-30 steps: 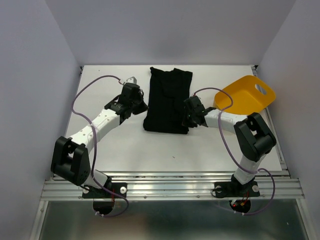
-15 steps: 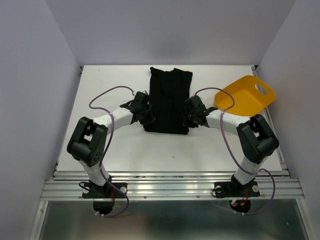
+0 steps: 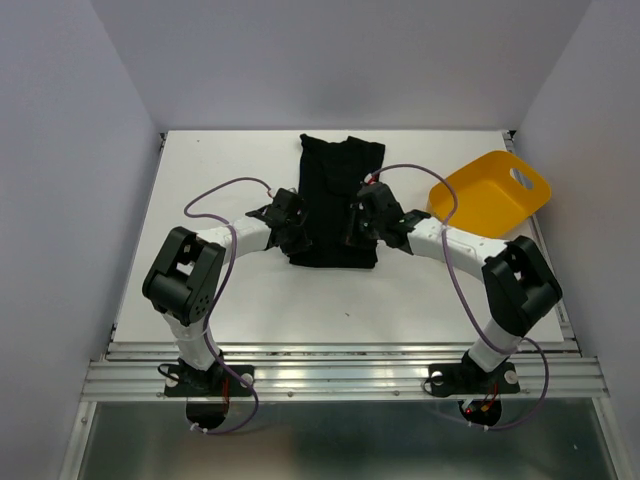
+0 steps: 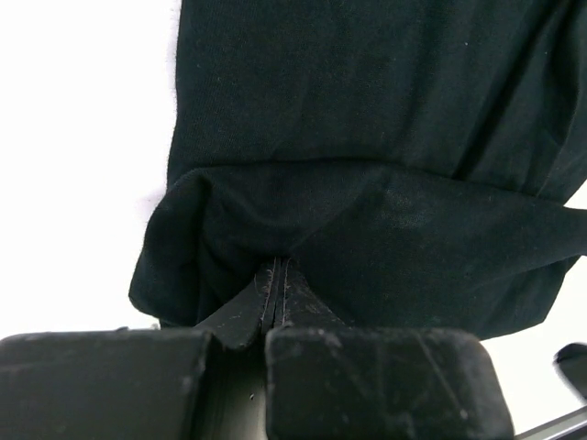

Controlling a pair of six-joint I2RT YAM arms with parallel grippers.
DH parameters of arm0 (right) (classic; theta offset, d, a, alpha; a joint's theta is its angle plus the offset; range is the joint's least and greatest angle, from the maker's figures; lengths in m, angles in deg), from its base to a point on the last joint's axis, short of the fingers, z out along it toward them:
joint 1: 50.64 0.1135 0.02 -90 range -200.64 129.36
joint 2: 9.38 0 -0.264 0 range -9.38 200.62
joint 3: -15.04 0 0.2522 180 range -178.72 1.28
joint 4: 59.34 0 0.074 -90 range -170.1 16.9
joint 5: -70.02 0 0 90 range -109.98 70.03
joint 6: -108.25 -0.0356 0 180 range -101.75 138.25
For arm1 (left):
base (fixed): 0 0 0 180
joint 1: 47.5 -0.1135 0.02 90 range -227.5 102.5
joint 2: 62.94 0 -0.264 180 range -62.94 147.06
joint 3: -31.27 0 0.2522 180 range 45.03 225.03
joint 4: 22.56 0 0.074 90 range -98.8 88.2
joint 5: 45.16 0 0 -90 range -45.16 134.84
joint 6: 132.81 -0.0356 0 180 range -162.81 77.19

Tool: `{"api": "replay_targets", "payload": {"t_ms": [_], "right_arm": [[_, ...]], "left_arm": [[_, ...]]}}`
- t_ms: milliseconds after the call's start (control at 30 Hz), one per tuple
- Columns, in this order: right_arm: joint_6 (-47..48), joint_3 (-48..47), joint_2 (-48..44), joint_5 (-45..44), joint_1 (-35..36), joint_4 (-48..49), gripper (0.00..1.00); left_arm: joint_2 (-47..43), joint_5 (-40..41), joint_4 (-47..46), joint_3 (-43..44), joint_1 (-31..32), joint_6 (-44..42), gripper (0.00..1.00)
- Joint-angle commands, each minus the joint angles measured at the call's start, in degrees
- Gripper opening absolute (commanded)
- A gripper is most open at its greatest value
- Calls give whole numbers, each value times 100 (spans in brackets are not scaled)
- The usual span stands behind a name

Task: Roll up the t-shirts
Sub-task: Roll the T-shirt to the center of the board.

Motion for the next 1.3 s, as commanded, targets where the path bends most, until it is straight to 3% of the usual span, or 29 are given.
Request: {"api": "replay_targets", "payload": {"t_ms": [0, 267, 500, 700, 1067, 1267], "right_arm": [[-233, -232, 341, 551, 93, 559, 1], [-347, -57, 1246, 148, 93, 666, 1], [-348, 102, 948, -12, 93, 614, 1], [-321, 23, 816, -12, 93, 508, 1], [-286, 206, 87, -258, -223, 358, 1], [-146, 418, 323, -275, -452, 332, 1]], "left_arm": [[-154, 168, 55, -1, 26, -135, 0], [-452, 176, 222, 61, 43, -188, 0], [-989, 19, 284, 192, 227, -162, 0], [-647, -316, 108, 438, 508, -39, 0], [267, -87, -191, 281, 570, 14, 0], [277, -96, -200, 377, 570, -3, 0]]}}
